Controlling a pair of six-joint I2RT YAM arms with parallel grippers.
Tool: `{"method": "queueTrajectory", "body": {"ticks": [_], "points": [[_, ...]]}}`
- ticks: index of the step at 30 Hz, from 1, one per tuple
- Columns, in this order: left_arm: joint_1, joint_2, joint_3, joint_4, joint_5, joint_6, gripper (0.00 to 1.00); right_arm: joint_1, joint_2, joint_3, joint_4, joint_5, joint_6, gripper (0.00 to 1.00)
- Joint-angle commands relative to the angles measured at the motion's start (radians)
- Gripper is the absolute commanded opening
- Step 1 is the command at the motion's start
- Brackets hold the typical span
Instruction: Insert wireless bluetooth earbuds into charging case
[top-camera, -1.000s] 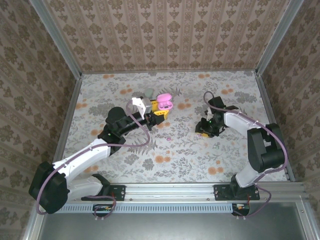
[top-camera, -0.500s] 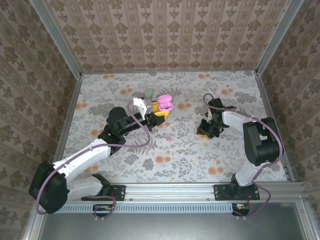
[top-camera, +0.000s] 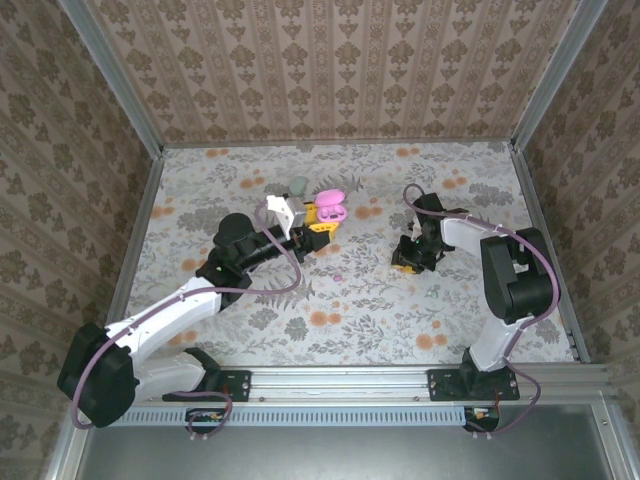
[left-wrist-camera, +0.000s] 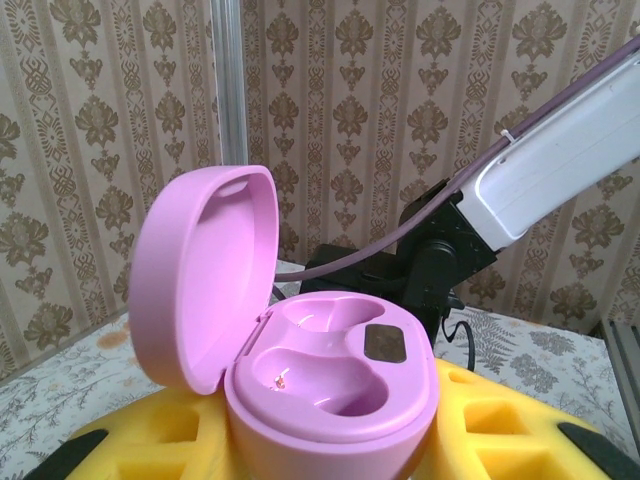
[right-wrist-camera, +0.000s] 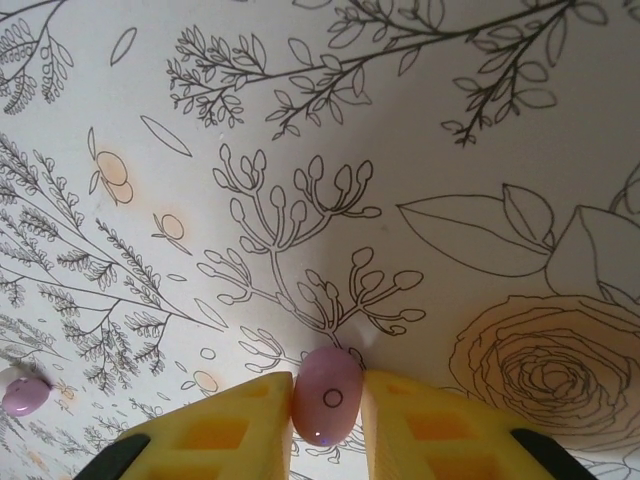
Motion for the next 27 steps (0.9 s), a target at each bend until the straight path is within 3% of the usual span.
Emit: {"method": "queueTrajectory", "body": {"ticks": [1, 16, 27], "points": [[-0.007, 0.005, 0.041, 0.013, 0.001, 0.003, 0.31, 0.005, 0.019, 0.026, -0.001, -0.006, -0.004, 0.28], [-0.009, 0.015, 0.047, 0.01, 0.006, 0.002, 0.31, 0.01, 0.008, 0.031, 0.003, -0.003, -0.022, 0.23], [-0.01, 0.028, 0.054, -0.021, 0.01, 0.028, 0.31, 0.016, -0.149, 0.023, -0.019, -0.041, -0.089, 0.23]]}}
